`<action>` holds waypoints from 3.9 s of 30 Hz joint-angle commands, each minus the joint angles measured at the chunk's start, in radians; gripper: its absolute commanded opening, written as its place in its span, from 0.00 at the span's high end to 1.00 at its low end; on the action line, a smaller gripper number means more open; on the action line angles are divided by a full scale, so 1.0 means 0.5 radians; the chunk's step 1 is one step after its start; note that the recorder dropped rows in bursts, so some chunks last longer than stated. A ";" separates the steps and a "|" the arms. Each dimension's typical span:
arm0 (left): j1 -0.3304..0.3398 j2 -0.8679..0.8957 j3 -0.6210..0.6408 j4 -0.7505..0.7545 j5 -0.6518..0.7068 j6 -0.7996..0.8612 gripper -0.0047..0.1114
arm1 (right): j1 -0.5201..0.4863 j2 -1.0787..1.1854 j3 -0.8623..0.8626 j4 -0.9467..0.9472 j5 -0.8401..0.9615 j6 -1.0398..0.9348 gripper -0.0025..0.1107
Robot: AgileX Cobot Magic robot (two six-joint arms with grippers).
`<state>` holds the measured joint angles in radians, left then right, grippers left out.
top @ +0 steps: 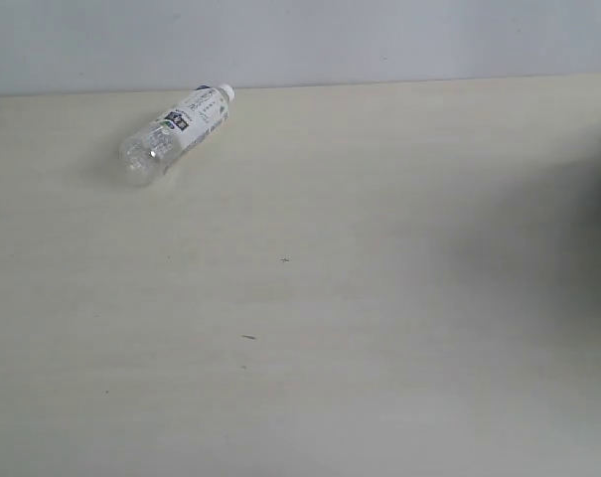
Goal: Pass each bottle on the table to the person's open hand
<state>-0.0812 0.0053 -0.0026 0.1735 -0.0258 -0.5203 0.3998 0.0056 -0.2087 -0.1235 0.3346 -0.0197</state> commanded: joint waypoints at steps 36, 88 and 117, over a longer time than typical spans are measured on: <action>0.003 -0.011 0.005 -0.005 -0.043 0.003 0.96 | -0.008 -0.011 -0.016 -0.067 0.167 0.039 0.91; 0.003 -0.011 0.005 0.011 -0.163 0.037 0.96 | -0.008 -0.011 -0.016 -0.067 0.167 0.039 0.91; 0.003 -0.011 0.005 0.011 -0.163 0.097 0.96 | -0.008 -0.011 -0.016 -0.067 0.167 0.039 0.91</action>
<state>-0.0812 0.0053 -0.0026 0.1803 -0.1053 -0.4805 0.3998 0.0056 -0.2099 -0.1566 0.4199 0.0000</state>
